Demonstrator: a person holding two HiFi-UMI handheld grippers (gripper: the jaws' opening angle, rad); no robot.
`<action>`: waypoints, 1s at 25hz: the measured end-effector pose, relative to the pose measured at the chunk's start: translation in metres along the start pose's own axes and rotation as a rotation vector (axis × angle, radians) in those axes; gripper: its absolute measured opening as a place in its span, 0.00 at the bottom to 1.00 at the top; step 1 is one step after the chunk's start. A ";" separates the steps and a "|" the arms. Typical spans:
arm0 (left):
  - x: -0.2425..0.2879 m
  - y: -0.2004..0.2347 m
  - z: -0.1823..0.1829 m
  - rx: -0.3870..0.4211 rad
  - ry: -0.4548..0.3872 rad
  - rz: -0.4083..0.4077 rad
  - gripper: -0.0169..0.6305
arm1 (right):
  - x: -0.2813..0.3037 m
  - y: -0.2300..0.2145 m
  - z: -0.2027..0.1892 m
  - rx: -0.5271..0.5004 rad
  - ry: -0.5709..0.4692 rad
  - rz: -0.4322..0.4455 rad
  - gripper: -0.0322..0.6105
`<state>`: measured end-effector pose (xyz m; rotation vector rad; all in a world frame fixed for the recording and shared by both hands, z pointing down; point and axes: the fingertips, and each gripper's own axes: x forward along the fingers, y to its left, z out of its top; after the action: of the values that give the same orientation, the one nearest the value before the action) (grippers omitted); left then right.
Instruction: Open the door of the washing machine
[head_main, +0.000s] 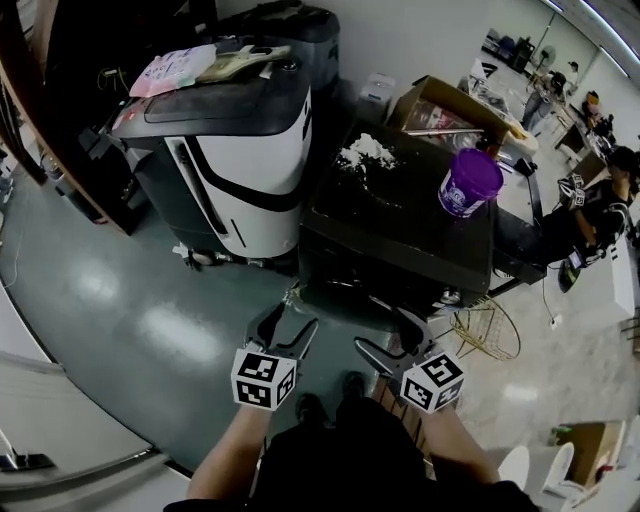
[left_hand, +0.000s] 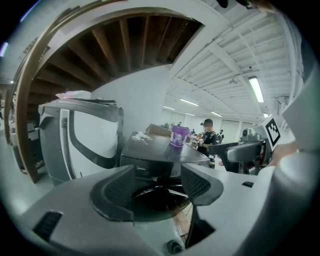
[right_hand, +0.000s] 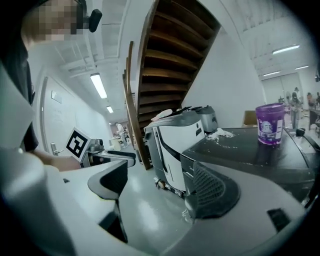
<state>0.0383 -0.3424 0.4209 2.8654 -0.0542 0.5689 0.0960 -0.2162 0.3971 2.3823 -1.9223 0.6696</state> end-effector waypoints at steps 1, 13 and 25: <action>0.006 -0.005 -0.003 0.005 0.011 -0.022 0.50 | -0.006 -0.006 -0.005 0.013 0.001 -0.023 0.71; 0.087 -0.064 -0.022 0.060 0.128 -0.155 0.50 | -0.045 -0.081 -0.044 0.070 0.025 -0.156 0.70; 0.153 -0.124 -0.040 0.095 0.240 -0.242 0.50 | -0.083 -0.143 -0.085 0.170 0.083 -0.224 0.67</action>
<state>0.1747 -0.2119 0.4903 2.8112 0.3612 0.8770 0.1893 -0.0805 0.4839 2.5688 -1.5943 0.9314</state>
